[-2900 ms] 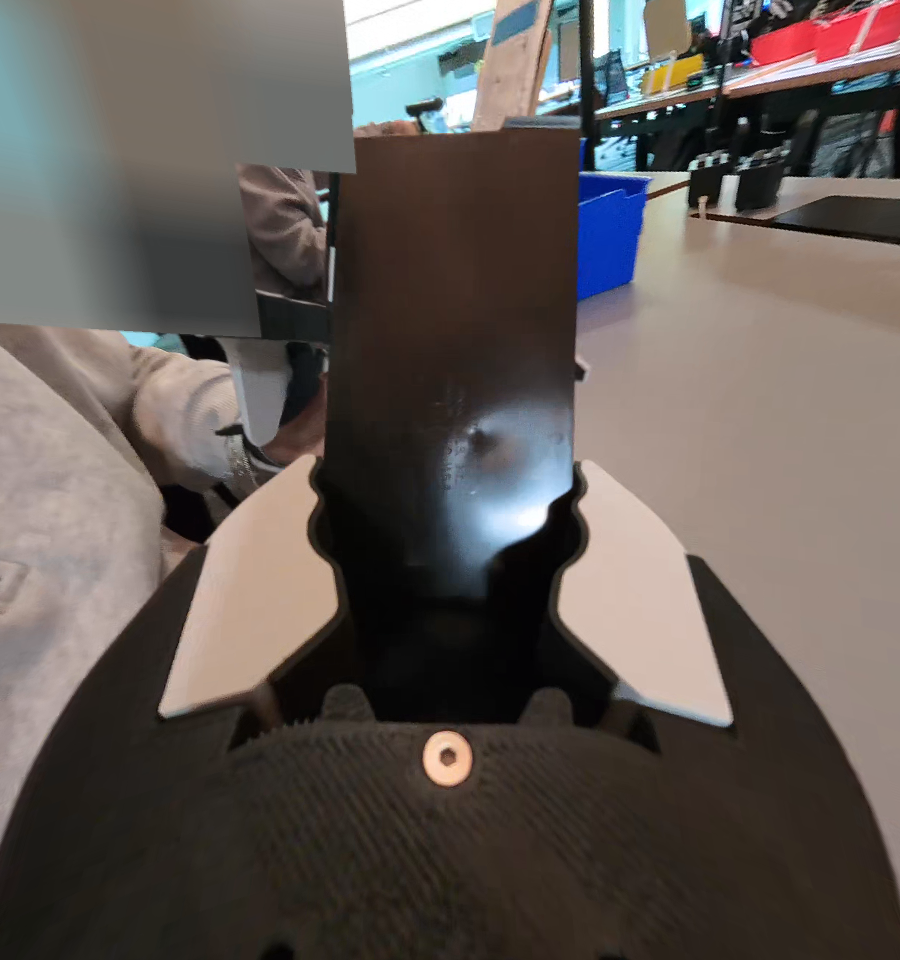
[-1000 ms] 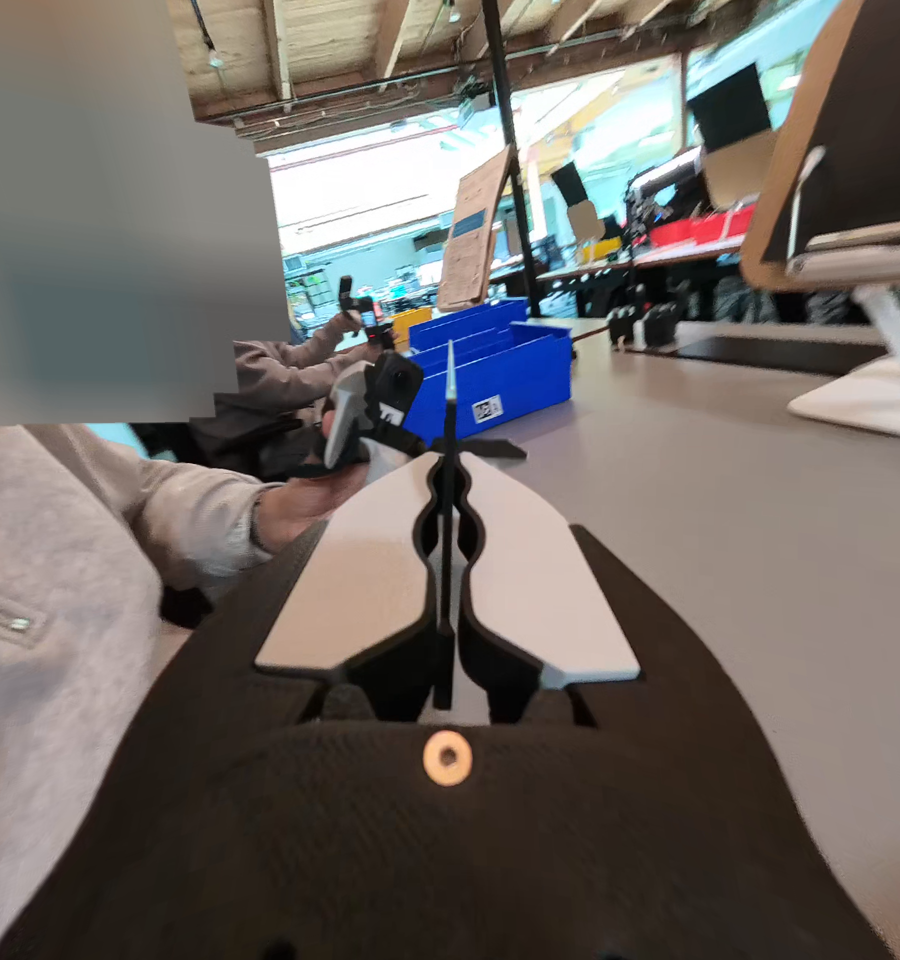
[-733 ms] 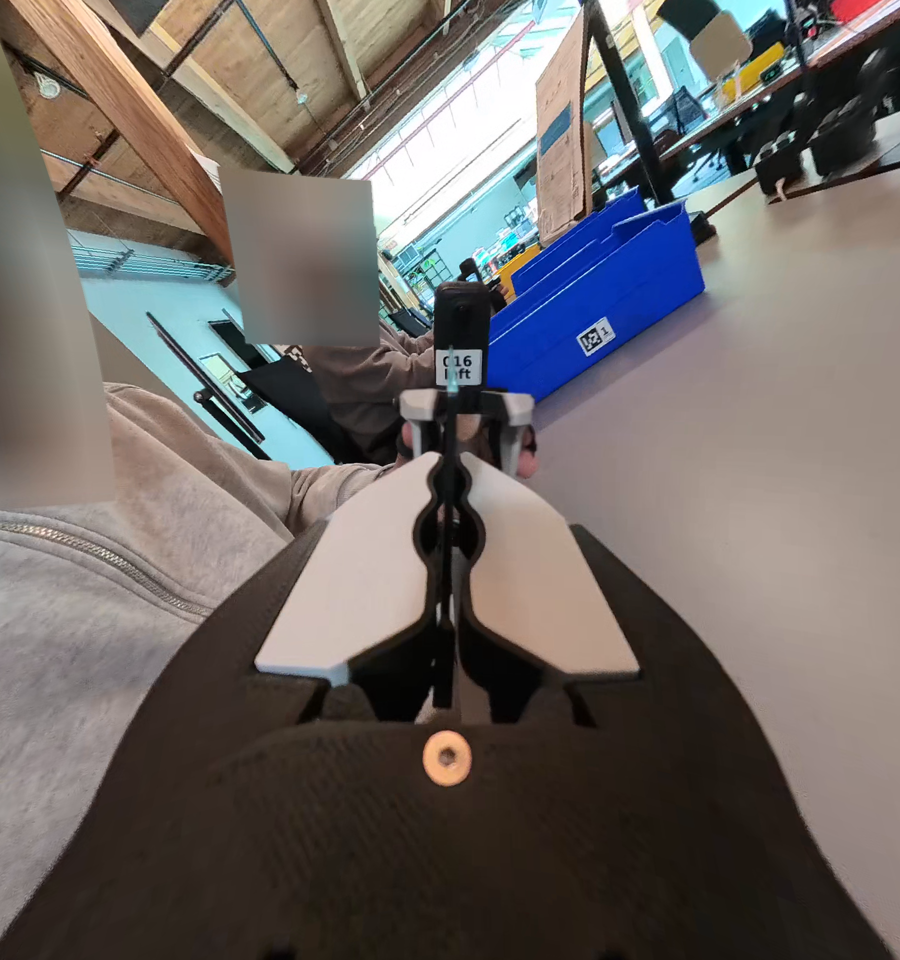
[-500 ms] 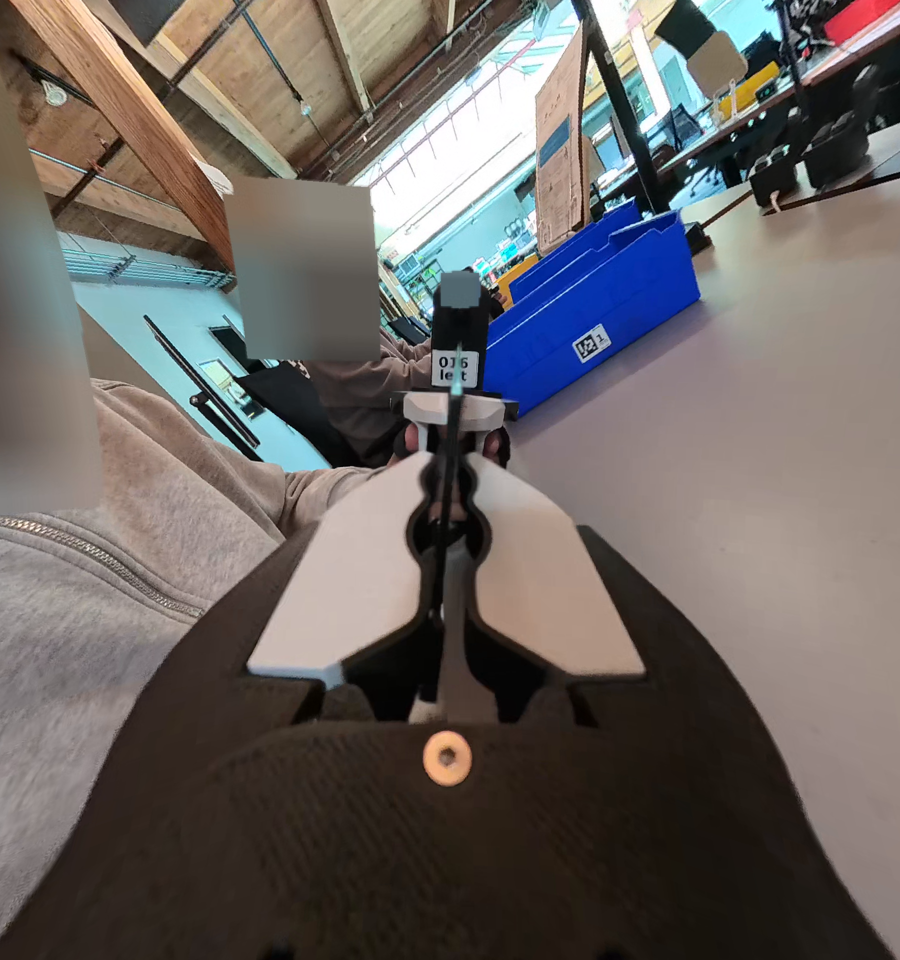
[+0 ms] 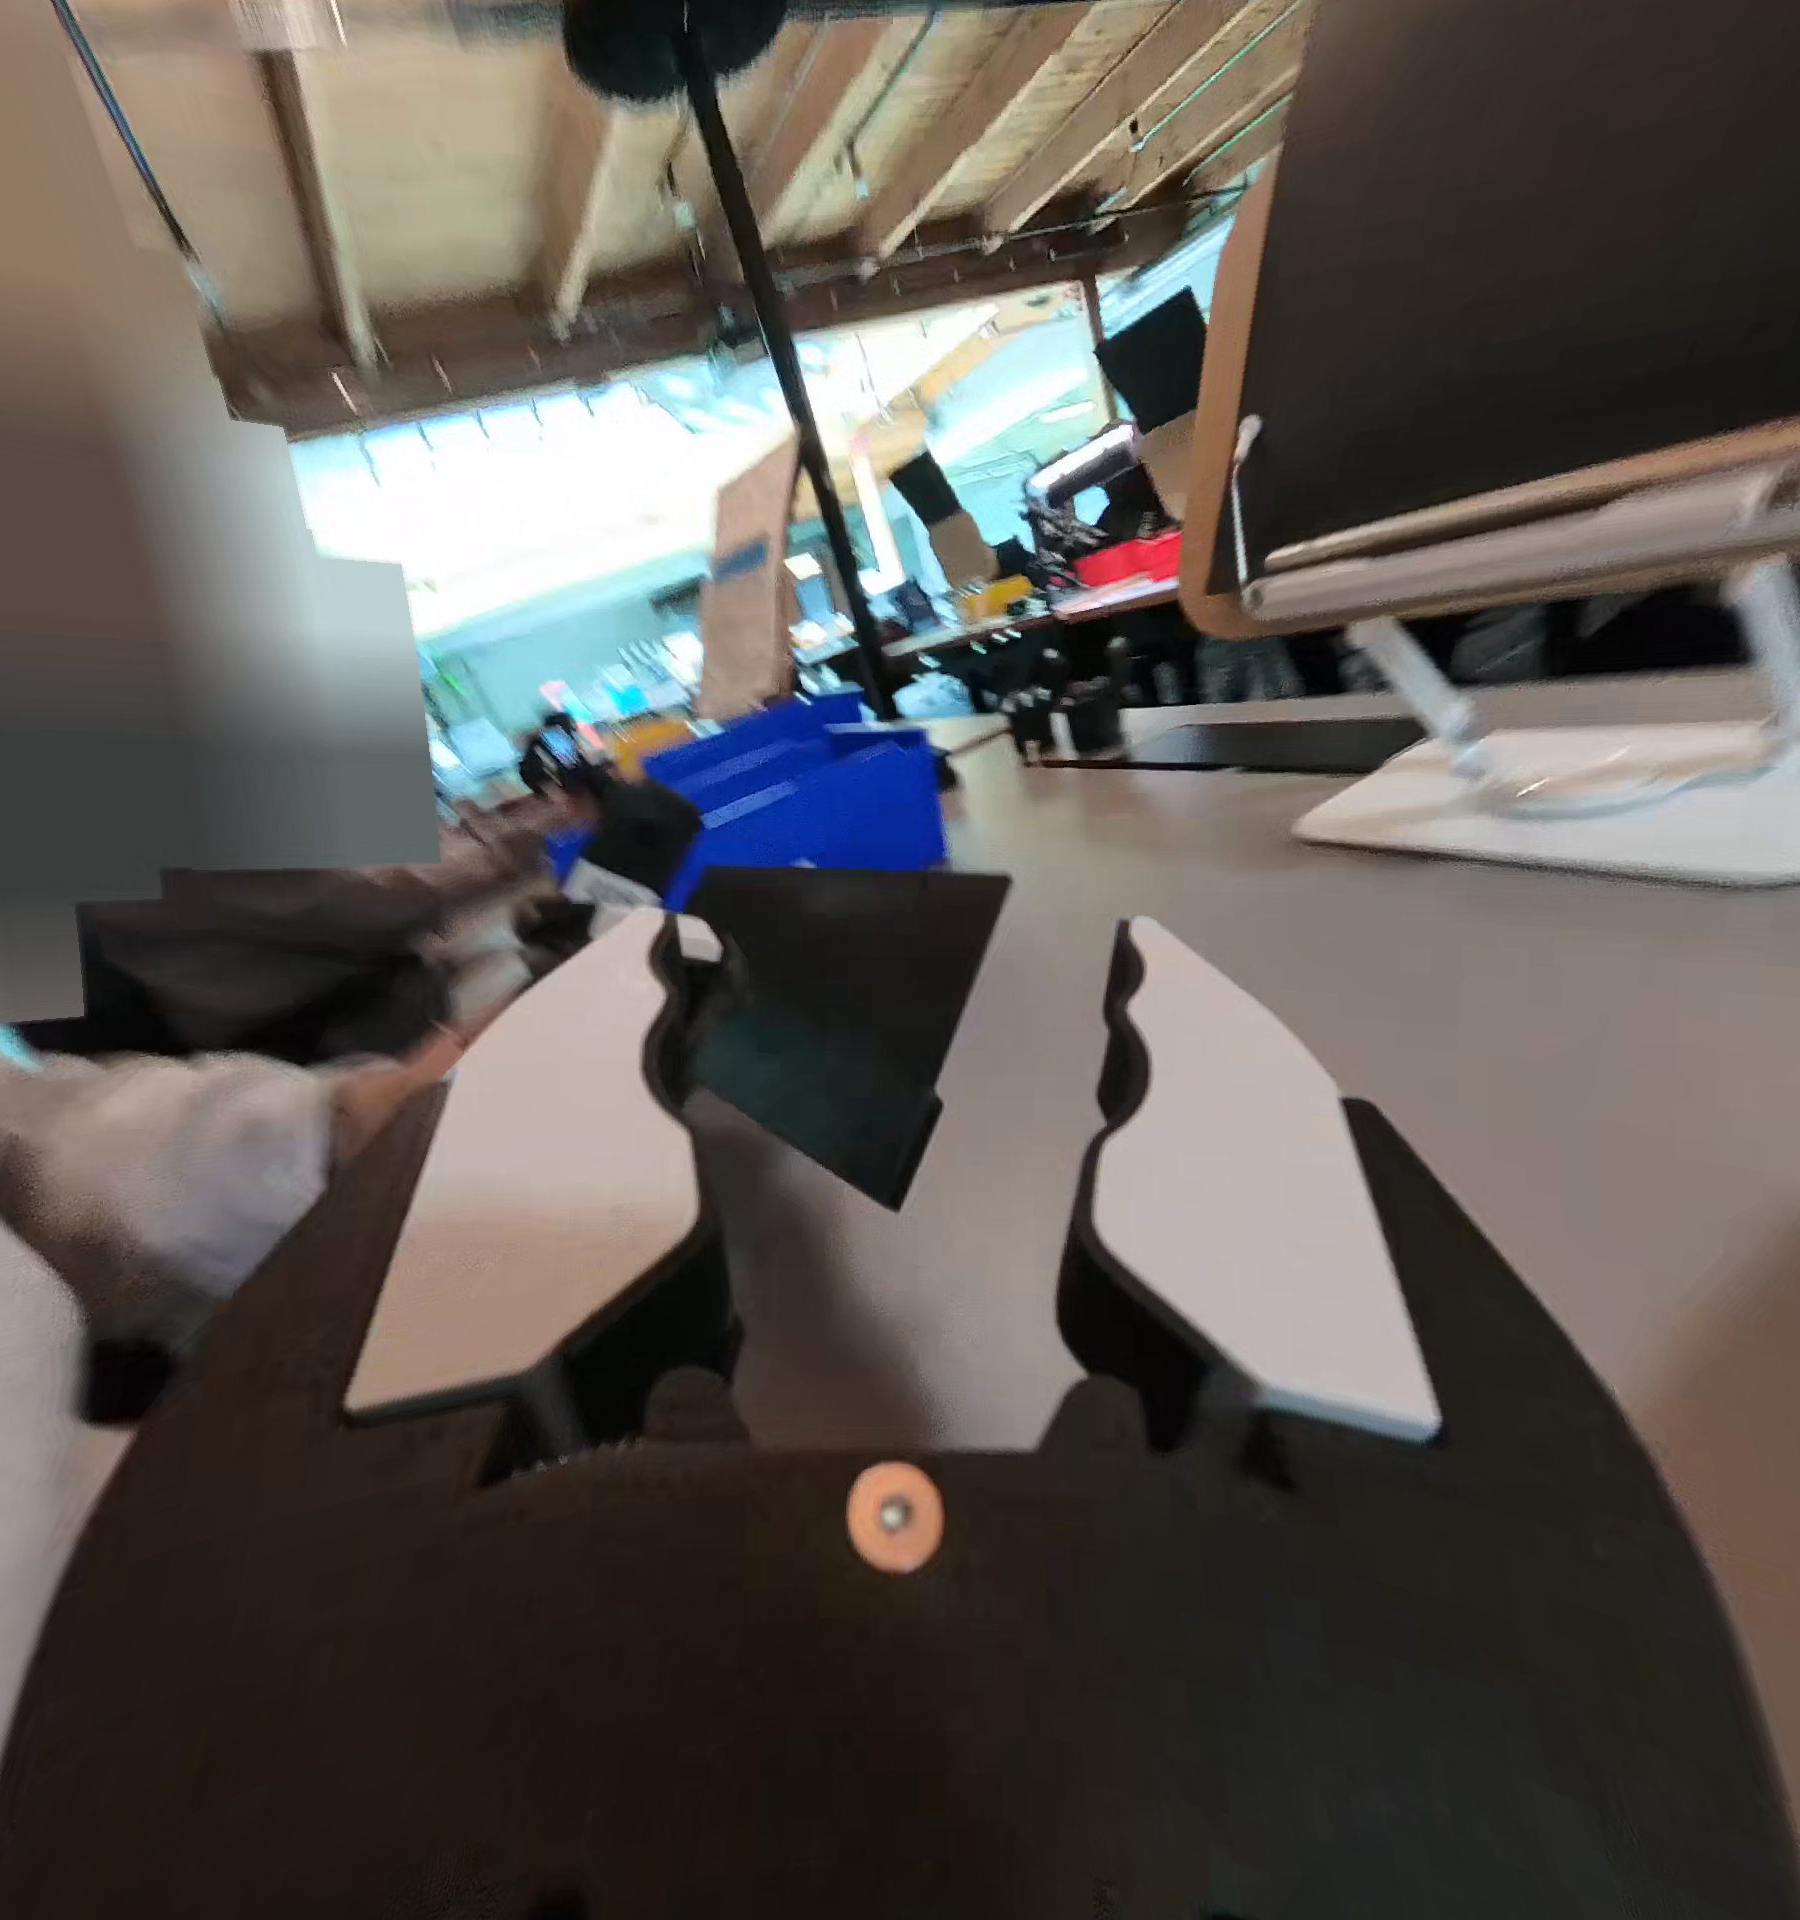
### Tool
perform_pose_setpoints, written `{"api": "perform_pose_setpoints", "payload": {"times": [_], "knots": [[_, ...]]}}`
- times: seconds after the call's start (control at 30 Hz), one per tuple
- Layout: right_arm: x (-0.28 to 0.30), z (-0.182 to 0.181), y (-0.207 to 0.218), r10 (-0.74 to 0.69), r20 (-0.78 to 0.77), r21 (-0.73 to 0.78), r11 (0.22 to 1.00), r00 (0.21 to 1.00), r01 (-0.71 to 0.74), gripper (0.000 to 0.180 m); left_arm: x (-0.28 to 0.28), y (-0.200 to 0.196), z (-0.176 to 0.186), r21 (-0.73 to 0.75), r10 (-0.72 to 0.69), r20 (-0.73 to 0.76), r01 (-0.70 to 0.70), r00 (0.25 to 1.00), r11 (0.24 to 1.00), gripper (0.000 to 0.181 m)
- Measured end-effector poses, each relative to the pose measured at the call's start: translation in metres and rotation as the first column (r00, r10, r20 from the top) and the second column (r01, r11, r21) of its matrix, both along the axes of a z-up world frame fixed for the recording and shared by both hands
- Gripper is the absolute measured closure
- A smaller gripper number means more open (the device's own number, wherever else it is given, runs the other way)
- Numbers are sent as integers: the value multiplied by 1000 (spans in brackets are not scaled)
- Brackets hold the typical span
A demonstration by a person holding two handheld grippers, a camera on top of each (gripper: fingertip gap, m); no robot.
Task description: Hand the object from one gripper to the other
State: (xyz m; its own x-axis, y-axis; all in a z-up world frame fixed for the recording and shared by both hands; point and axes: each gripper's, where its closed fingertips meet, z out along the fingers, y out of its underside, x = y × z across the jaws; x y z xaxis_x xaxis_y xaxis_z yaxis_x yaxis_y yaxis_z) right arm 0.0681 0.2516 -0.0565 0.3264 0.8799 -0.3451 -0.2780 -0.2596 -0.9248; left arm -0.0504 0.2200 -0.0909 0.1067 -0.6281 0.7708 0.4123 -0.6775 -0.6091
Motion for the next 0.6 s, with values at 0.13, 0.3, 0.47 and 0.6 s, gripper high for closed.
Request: {"api": "perform_pose_setpoints", "payload": {"times": [0.13, 0.3, 0.47, 0.6], "knots": [[-13, -14, -11, -147, 375, 345, 939, 915, 10, 98, 2, 3, -18, -47, 11, -126, -17, 992, 999, 179], [-44, -51, -35, -238, 669, 490, 853, 704, -178, 90, 19, -8, -27, -46, -38, -268, 27, 963, 999, 179], [-60, -73, -54, -340, 786, 547, 771, 516, -325, 87, 48, -30, -30, 10, -83, -423, 97, 902, 995, 179], [-57, -82, -56, -411, 820, 551, 755, 399, -355, 92, 61, -45, -26, 71, -84, -474, 134, 876, 989, 179]]}}
